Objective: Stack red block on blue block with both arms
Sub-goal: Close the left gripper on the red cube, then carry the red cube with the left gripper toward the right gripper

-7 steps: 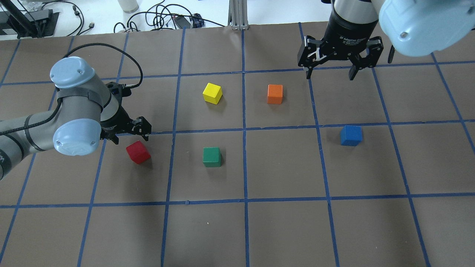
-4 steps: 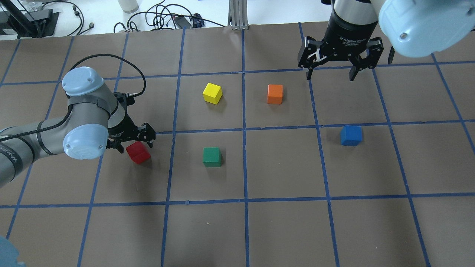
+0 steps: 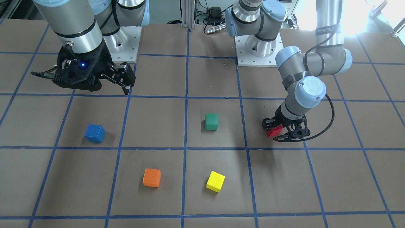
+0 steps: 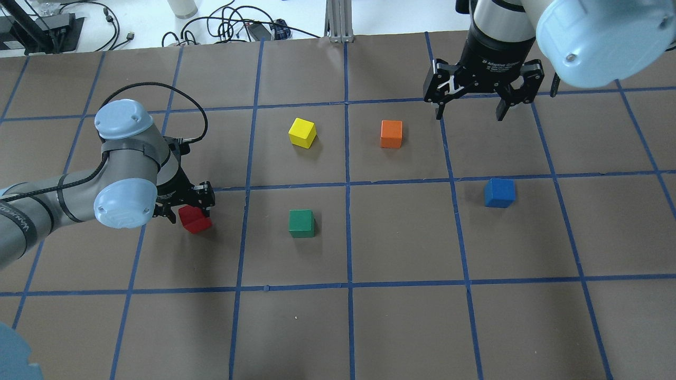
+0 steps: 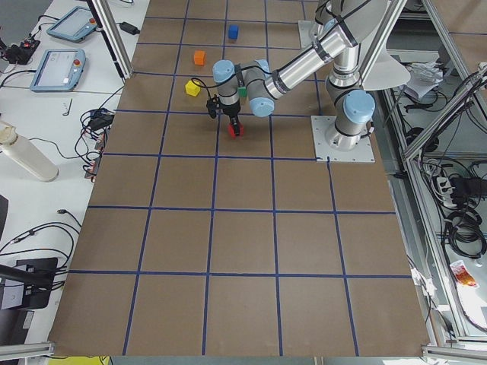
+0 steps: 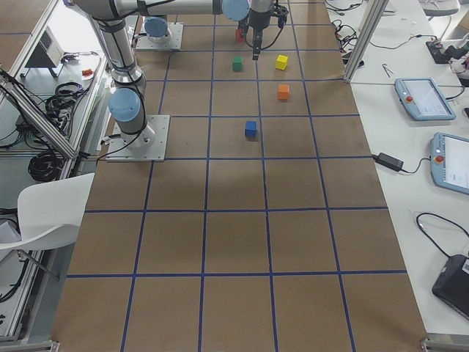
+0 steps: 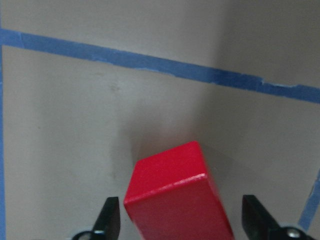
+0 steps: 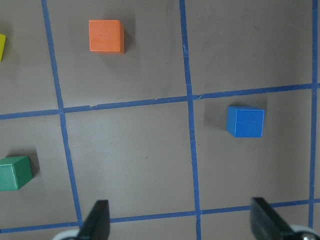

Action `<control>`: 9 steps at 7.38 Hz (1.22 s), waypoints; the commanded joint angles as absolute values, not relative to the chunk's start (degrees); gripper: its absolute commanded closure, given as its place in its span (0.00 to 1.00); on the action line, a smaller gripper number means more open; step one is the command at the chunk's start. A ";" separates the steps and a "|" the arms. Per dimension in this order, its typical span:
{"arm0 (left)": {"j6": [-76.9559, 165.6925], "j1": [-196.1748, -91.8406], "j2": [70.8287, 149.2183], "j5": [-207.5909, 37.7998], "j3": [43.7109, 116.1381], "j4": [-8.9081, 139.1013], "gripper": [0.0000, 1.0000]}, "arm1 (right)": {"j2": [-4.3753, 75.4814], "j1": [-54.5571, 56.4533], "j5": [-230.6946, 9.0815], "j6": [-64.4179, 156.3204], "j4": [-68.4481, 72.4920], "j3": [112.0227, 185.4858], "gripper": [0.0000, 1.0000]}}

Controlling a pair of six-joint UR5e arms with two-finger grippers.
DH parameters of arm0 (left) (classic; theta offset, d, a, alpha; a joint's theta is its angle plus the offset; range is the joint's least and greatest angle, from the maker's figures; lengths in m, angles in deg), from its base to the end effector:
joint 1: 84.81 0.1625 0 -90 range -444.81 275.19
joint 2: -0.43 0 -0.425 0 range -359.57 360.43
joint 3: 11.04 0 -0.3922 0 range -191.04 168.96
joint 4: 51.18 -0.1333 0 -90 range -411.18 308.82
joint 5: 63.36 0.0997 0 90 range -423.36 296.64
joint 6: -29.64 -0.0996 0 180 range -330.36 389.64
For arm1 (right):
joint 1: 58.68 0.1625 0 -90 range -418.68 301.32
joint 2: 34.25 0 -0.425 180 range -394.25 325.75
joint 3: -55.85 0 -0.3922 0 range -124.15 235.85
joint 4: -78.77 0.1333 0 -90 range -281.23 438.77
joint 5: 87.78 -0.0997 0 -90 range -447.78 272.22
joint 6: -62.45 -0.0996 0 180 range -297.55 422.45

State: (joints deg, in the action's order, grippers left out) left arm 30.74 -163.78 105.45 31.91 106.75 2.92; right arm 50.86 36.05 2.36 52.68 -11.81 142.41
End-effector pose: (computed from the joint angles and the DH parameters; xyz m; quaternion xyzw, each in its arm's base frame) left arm -0.0291 -0.4997 0.1960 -0.1026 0.9918 0.0639 0.0405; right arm 0.1760 -0.5137 0.4749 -0.0440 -0.9990 -0.0074 0.0022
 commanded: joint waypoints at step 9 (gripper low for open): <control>40.50 -190.34 113.52 22.77 77.83 16.85 0.95 | 51.35 35.97 2.57 53.57 -12.11 142.68 0.00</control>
State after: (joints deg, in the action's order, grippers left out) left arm 35.67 -185.95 111.23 23.20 80.13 18.06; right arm 51.07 36.00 2.59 53.33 -12.11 142.45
